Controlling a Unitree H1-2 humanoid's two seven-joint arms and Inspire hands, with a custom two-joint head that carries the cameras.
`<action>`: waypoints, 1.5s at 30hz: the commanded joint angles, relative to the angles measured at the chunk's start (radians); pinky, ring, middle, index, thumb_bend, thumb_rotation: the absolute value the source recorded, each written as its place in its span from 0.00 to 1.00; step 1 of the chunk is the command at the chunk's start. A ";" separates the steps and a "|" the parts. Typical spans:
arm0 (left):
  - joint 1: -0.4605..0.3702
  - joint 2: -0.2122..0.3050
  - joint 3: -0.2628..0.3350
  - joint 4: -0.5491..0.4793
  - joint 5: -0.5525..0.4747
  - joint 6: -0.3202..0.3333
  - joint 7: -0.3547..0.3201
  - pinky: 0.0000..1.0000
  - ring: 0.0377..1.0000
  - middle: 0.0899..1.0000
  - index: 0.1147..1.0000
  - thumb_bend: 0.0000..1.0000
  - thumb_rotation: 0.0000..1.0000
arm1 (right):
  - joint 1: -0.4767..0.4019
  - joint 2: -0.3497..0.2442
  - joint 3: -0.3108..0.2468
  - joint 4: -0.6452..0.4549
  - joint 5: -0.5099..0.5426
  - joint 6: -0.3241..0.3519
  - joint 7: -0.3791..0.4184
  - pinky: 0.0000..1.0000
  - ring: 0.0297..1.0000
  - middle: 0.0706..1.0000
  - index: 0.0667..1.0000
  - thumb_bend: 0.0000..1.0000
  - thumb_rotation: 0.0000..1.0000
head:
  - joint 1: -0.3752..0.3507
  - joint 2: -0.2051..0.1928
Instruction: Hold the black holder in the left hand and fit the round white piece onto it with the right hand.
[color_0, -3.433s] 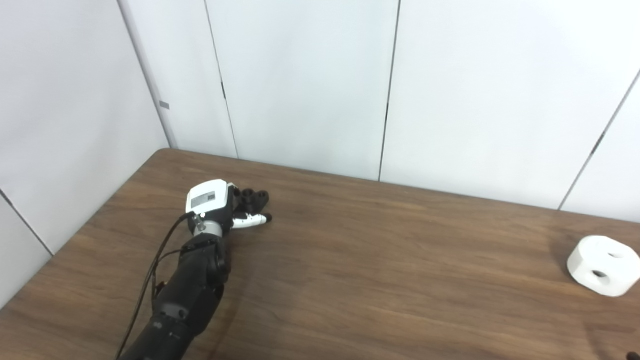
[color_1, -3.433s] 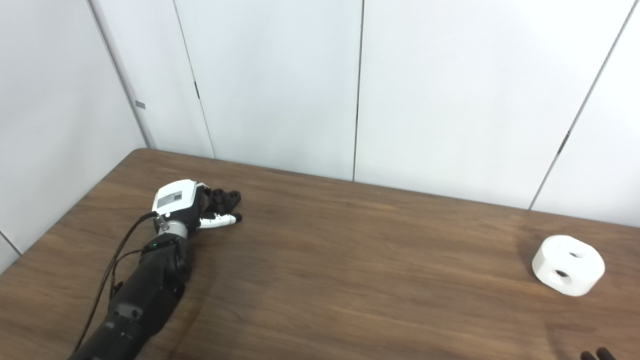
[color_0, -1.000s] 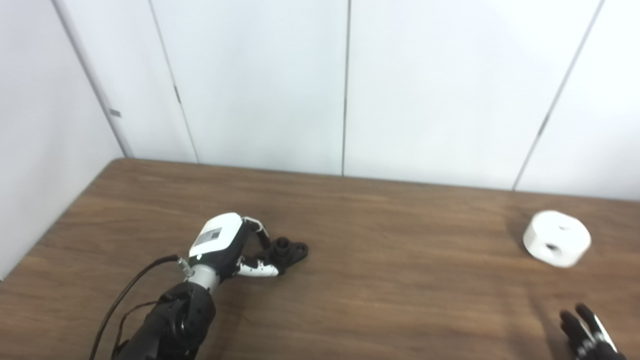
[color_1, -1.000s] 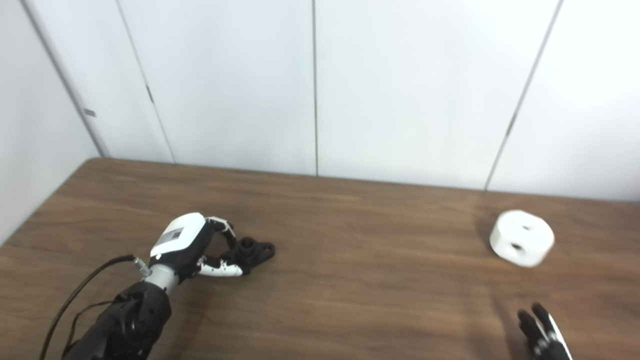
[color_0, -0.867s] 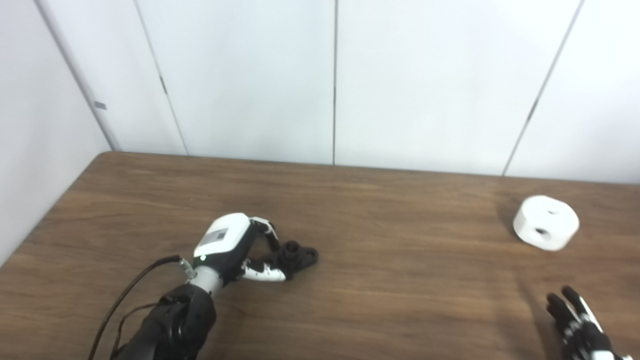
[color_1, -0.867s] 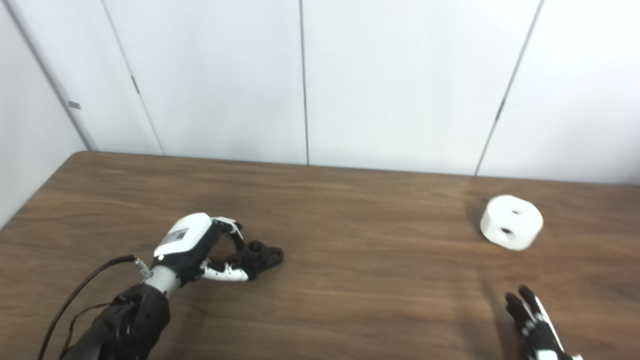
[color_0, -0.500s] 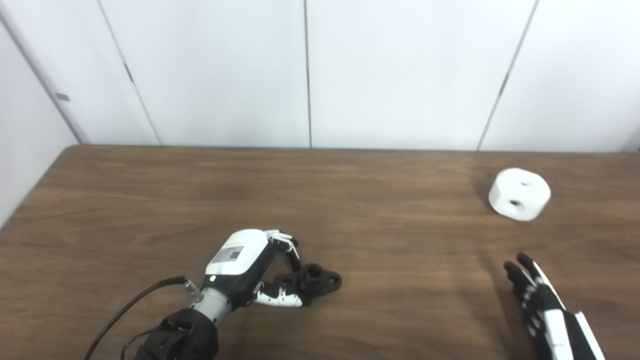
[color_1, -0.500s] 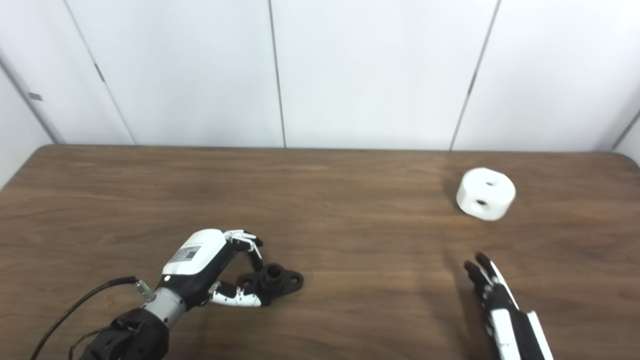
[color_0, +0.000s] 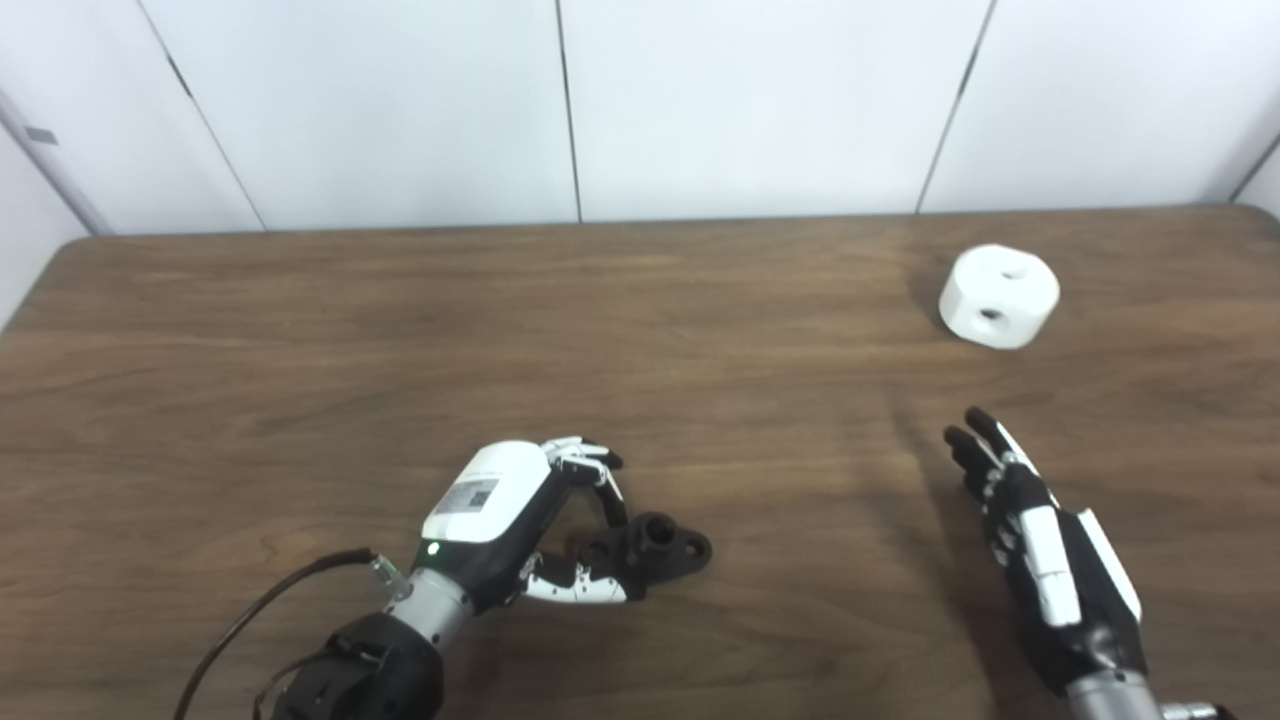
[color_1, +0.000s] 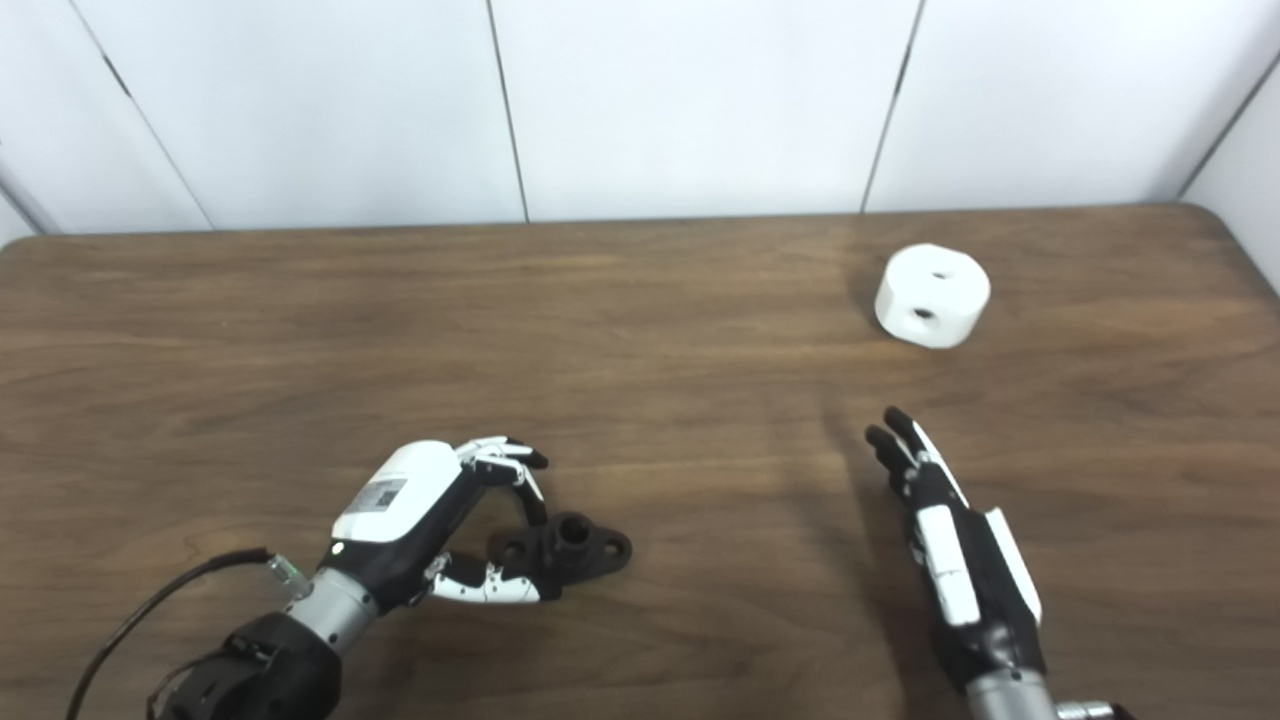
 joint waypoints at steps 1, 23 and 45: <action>0.023 -0.008 -0.031 0.002 0.003 -0.009 -0.051 0.77 0.87 0.79 0.42 0.51 0.05 | -0.008 0.015 -0.002 -0.056 -0.001 -0.001 -0.008 0.99 0.95 0.90 0.93 0.61 0.97 | -0.002 0.004; 0.038 0.005 -0.057 0.080 0.153 -0.145 -0.009 0.86 0.87 0.77 0.42 0.52 0.05 | -0.004 0.014 -0.035 -0.085 0.040 0.017 -0.011 1.00 0.96 0.91 0.93 0.58 0.91 | -0.040 -0.008; 0.071 0.012 -0.036 0.132 0.161 -0.203 0.051 0.84 0.86 0.77 0.42 0.52 0.05 | -0.207 -0.070 -0.203 -0.112 -0.014 0.091 -0.077 1.00 0.98 0.92 0.95 0.65 0.47 | -0.204 -0.133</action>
